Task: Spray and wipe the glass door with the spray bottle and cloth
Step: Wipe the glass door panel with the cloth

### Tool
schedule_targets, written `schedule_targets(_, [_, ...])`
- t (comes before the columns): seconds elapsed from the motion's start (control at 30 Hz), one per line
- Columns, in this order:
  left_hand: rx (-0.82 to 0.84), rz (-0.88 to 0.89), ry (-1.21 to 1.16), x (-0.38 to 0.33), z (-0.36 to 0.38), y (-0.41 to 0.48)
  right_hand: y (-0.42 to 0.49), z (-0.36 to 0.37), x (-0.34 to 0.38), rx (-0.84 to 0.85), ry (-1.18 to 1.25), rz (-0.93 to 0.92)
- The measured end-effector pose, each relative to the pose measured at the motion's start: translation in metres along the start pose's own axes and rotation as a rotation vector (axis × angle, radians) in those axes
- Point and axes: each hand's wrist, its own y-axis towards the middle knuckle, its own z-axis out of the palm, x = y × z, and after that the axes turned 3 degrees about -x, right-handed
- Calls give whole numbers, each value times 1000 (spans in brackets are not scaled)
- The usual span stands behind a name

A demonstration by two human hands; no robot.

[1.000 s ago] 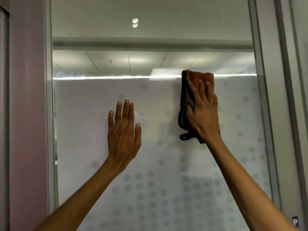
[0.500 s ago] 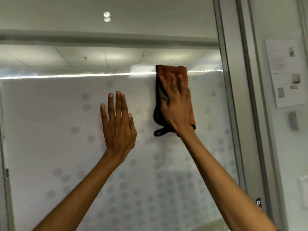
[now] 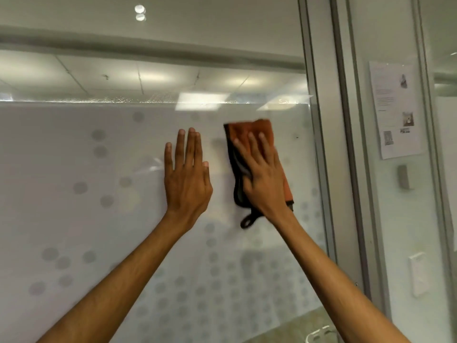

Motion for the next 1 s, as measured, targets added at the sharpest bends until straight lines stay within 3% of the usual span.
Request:
schedule_targets(0.07, [21, 32, -18, -8, 4, -4, -25, -6, -21, 39, -33, -14])
schedule_targets(0.27, [25, 20, -35, -21, 12, -6, 30, -21, -54, -74, 54, 286])
schedule_targets(0.33, [32, 29, -42, -30, 16, -4, 25, -12, -38, -96, 61, 252])
schedule_targets(0.47, [54, 27, -65, -36, 16, -4, -38, -8, -39, 11, 7, 11])
schedule_targets(0.6, [62, 94, -87, -33, 15, -7, -1, -36, -97, -98, 46, 149])
schedule_targets(0.7, [63, 77, -95, -36, 17, -8, 48, -36, -100, -153, 104, 252])
schedule_targets(0.87, [69, 52, -137, -48, 21, -7, -26, -11, -65, -83, 39, 80])
schedule_targets(1.0, [113, 110, -130, -36, 14, -10, -29, -29, -100, -193, 122, 324])
